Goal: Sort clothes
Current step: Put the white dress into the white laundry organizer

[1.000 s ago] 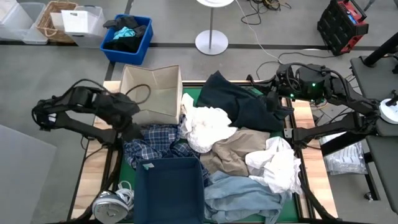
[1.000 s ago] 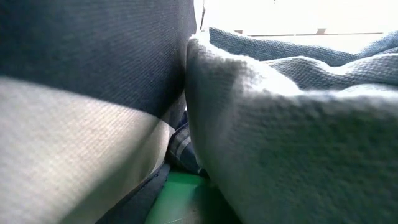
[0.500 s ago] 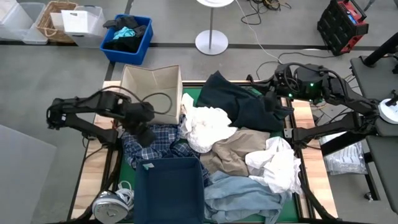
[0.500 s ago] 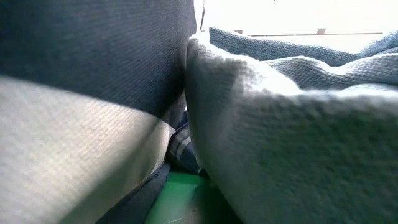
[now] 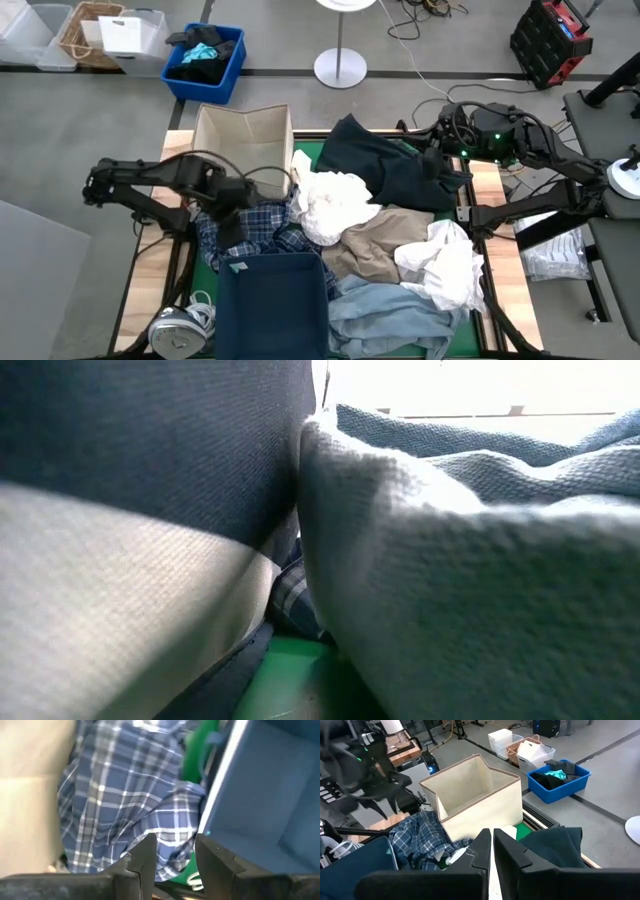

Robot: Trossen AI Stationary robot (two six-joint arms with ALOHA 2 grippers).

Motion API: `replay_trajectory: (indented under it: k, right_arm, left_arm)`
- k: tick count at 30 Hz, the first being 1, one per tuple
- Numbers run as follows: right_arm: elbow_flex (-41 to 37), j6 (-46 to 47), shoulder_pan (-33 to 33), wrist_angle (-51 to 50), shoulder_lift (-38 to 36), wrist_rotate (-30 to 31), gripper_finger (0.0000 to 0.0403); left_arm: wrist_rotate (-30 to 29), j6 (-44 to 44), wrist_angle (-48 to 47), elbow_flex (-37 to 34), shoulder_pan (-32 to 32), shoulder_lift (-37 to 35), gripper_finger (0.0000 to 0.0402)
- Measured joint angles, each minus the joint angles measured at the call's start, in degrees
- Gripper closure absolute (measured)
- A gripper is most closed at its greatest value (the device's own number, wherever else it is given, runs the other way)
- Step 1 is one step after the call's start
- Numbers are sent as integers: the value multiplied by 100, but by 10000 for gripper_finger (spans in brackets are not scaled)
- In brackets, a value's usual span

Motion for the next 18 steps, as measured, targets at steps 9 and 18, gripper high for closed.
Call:
replay_trajectory:
  k: [9,18]
  right_arm:
    - [0,-152,0,-23,12,4,390]
    - [0,-223,0,-21,102,4,390]
  left_arm:
    - [4,-454,-4,-416,-823,-801,287]
    - [-60,-552,347,-1241,-968,-1055,287]
